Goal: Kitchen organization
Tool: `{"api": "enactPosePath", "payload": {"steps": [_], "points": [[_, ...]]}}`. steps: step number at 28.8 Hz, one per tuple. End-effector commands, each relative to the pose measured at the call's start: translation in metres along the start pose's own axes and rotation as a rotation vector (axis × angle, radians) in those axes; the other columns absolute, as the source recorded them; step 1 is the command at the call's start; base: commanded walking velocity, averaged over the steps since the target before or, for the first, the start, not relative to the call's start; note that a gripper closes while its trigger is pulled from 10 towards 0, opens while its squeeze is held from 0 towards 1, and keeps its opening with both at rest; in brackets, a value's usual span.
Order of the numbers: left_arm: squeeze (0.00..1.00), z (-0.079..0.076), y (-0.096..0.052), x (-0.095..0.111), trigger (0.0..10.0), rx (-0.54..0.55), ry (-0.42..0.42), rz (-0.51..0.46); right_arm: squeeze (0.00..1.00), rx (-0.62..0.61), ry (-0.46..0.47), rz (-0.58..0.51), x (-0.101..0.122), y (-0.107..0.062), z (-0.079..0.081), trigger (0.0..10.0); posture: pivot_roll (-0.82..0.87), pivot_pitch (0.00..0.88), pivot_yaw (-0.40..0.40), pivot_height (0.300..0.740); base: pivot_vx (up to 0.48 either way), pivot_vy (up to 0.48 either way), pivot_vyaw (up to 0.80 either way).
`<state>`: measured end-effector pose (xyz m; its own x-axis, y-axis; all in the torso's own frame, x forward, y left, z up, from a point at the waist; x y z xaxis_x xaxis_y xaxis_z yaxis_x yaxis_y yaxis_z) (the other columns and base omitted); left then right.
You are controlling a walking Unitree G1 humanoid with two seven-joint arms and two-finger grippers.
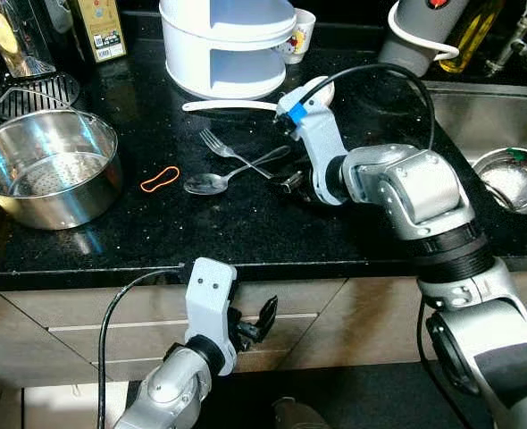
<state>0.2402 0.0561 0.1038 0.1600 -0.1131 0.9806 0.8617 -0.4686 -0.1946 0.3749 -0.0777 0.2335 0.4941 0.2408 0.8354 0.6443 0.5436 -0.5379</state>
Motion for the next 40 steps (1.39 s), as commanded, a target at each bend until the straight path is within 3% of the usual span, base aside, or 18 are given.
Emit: {"api": "enactPosePath", "payload": {"steps": [1,10,14,16,27,31,32,33,37,40], "points": [[0.0,0.004,0.002,0.003,10.0,0.029,0.004,-0.017,0.0,-0.038,0.084,0.121,-0.031,0.006,-0.014,0.0,-0.03,0.124,-0.143,0.74,0.0,0.0,0.0],[0.0,0.004,0.001,0.003,10.0,0.033,0.001,-0.02,0.0,-0.085,0.127,0.055,-0.023,0.004,-0.025,0.0,-0.03,0.125,-0.142,0.74,0.0,0.0,0.0],[0.0,0.004,0.001,0.003,10.0,0.03,0.002,-0.019,0.0,0.0,0.172,-0.08,0.001,0.0,-0.016,0.0,-0.03,0.126,-0.137,0.74,0.0,0.0,0.0],[0.0,0.004,0.001,0.003,10.0,0.028,0.001,-0.02,0.0,0.133,0.199,-0.186,0.022,-0.009,0.0,0.0,-0.03,0.125,-0.133,0.74,0.0,0.0,0.0],[0.0,0.005,0.001,0.004,10.0,0.024,0.002,-0.021,0.0,0.253,0.22,-0.342,0.043,-0.029,0.003,0.0,-0.02,0.12,-0.127,0.74,0.0,0.0,0.0],[0.0,0.005,0.002,0.004,10.0,0.015,0.009,-0.028,0.0,0.365,0.311,-0.547,0.05,-0.047,-0.004,0.0,-0.01,0.111,-0.112,0.74,0.0,0.0,0.0],[0.0,0.005,0.002,0.004,10.0,0.015,0.009,-0.028,0.0,0.365,0.311,-0.547,0.05,-0.047,-0.004,0.0,-0.01,0.111,-0.112,0.74,0.0,0.0,0.0],[0.0,0.005,0.002,0.007,10.0,0.007,0.015,-0.042,0.0,0.389,0.374,-0.615,0.047,-0.053,-0.012,0.0,-0.01,0.108,-0.105,0.74,0.0,0.0,0.0],[0.0,-0.002,0.003,0.019,10.0,-0.06,0.026,-0.103,0.0,0.372,0.435,-0.673,0.04,-0.059,-0.024,0.0,-0.01,0.102,-0.089,0.74,0.0,0.0,0.0],[0.0,-0.018,0.003,0.032,10.0,-0.17,0.043,-0.166,0.0,0.35,0.456,-0.697,0.037,-0.061,-0.03,2.2,-0.01,0.095,-0.077,0.74,0.0,0.0,0.0]]}}
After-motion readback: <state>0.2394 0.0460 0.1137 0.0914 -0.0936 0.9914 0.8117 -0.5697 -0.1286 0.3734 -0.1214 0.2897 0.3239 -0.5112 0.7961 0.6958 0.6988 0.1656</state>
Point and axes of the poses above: a point about 5 cm out from each wrist's last joint towards the gripper, its own y axis pointing out of the wrist towards the gripper, its own x axis along the axis of the wrist's last joint, z = x × y, the point moved 4 cm from there along y, pointing out of the wrist towards the gripper, and after that the axes turned 14 degrees about y, right-handed, at the moved point
